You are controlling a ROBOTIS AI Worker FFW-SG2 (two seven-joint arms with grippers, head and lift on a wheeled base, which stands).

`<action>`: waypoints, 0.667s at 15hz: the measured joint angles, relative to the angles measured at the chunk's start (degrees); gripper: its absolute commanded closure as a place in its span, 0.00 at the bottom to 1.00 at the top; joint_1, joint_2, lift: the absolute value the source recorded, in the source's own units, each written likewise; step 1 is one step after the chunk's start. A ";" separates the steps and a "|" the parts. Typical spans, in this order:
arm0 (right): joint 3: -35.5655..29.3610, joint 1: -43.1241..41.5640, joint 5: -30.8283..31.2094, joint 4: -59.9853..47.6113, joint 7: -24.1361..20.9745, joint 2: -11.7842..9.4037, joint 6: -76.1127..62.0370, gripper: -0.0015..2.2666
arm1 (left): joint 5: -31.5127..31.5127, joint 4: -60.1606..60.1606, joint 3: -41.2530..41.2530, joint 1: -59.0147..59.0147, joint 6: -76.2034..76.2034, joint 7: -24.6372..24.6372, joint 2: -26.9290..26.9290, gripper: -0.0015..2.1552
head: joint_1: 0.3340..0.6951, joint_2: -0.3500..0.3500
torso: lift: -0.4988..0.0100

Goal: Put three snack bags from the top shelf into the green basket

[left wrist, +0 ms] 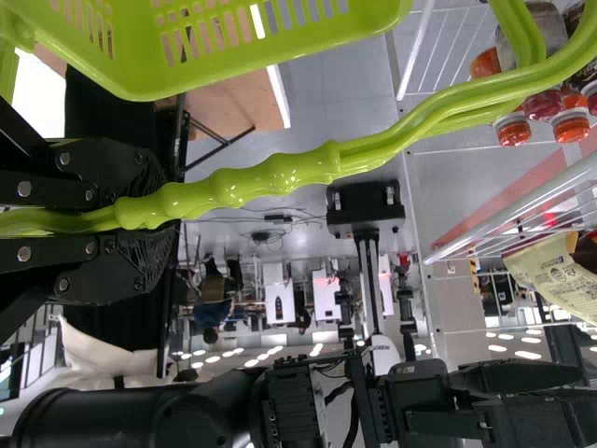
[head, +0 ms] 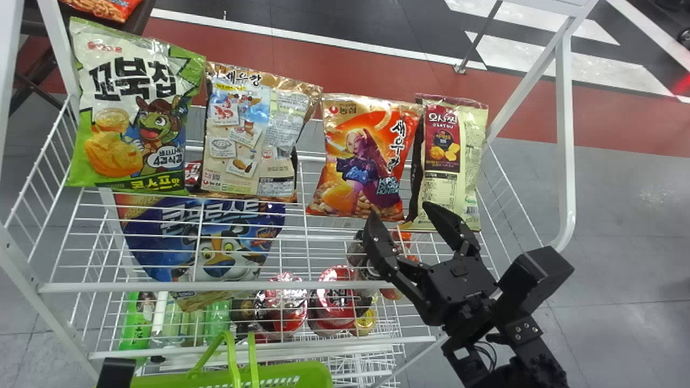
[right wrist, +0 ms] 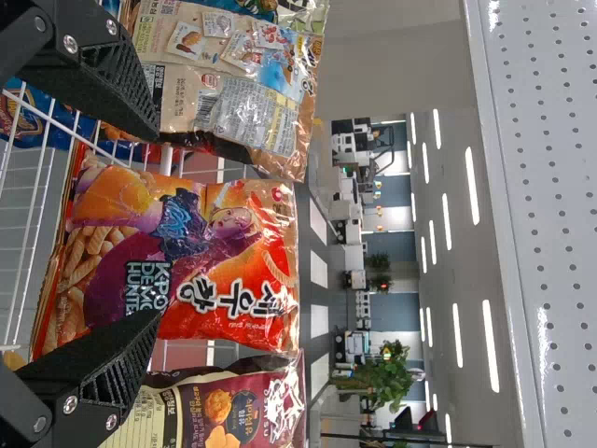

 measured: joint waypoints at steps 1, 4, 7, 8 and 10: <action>0.00 0.04 0.00 -0.03 0.00 0.00 -0.07 0.06 | 0.01 0.00 0.01 0.05 0.00 -0.01 0.00 1.00 | 1.00 0.00 | 0.88; 0.00 0.16 0.00 -0.18 0.00 0.00 -0.13 0.06 | 0.01 0.00 0.07 0.14 0.00 -0.01 0.00 1.00 | 1.00 0.00 | 0.88; -0.01 0.36 0.00 -0.28 0.00 0.00 -0.28 0.06 | 0.00 0.00 0.01 0.14 0.00 0.08 0.00 1.00 | 1.00 0.00 | 0.88; -0.04 0.41 0.00 -0.28 0.00 0.00 -0.31 0.06 | 0.00 0.00 0.00 0.14 0.00 0.09 0.00 1.00 | 1.00 0.00 | 0.88; -0.09 0.54 0.00 -0.35 0.00 0.00 -0.48 0.06 | -0.02 -0.06 0.00 0.14 0.00 0.09 0.00 1.00 | 1.00 0.00 | 0.88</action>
